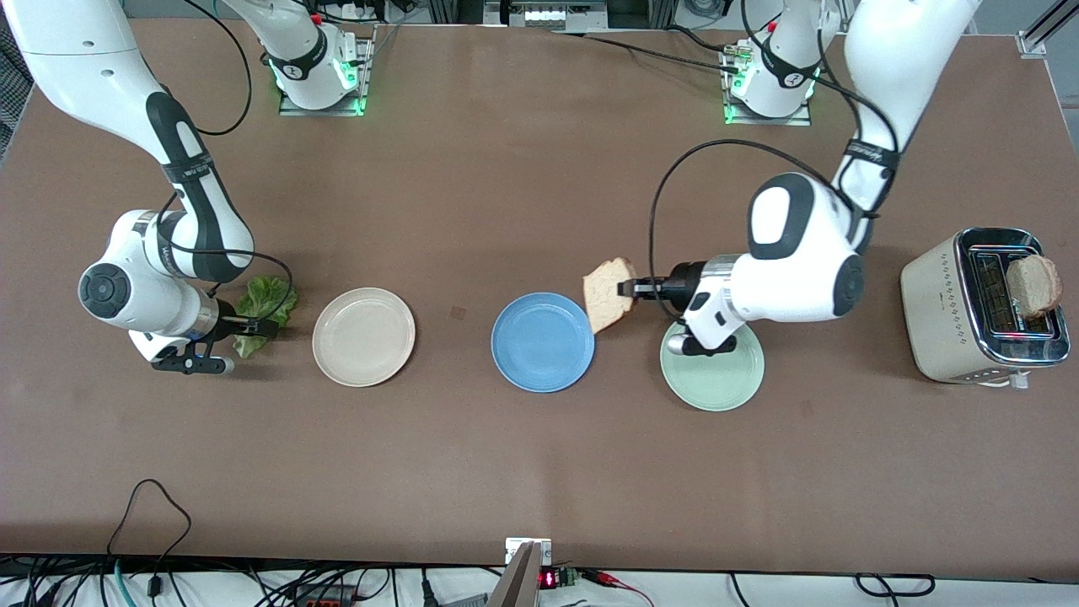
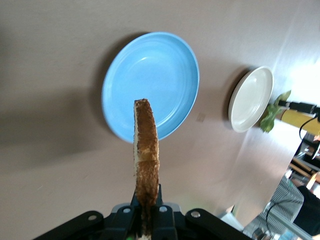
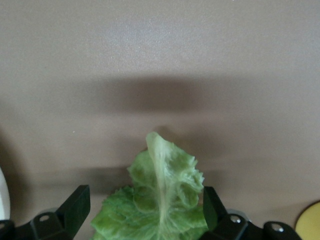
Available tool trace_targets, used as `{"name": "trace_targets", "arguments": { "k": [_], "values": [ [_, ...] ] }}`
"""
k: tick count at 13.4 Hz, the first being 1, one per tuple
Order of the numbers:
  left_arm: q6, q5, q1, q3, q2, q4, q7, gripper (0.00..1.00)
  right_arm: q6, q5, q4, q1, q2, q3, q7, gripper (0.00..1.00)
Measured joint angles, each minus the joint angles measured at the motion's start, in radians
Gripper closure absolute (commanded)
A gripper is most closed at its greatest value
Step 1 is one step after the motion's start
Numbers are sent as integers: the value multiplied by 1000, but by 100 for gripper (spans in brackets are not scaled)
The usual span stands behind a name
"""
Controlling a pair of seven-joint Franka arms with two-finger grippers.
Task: Make sandwich in blue plate with both arms
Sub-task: 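Lower the toast slice onto the blue plate and open the left gripper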
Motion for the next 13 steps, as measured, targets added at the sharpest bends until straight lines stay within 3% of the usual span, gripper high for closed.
{"name": "trace_targets", "arguments": {
  "k": [2, 3, 8, 11, 13],
  "values": [
    [107, -7, -36, 0, 35, 1, -1, 99, 15, 0, 0, -2, 7, 0, 0, 1],
    [150, -7, -51, 0, 52, 5, -1, 99, 18, 0, 0, -2, 8, 0, 0, 6],
    [250, -29, -112, 0, 125, 34, -5, 99, 29, -11, 0, -5, 14, -2, 0, 47],
    [254, -39, -157, 0, 158, 70, -7, 99, 37, -11, 0, -6, 24, -4, -1, 64],
    [256, -39, -186, 0, 186, 104, -13, 97, 38, -11, 0, -7, 24, -4, -1, 84]
  ]
}}
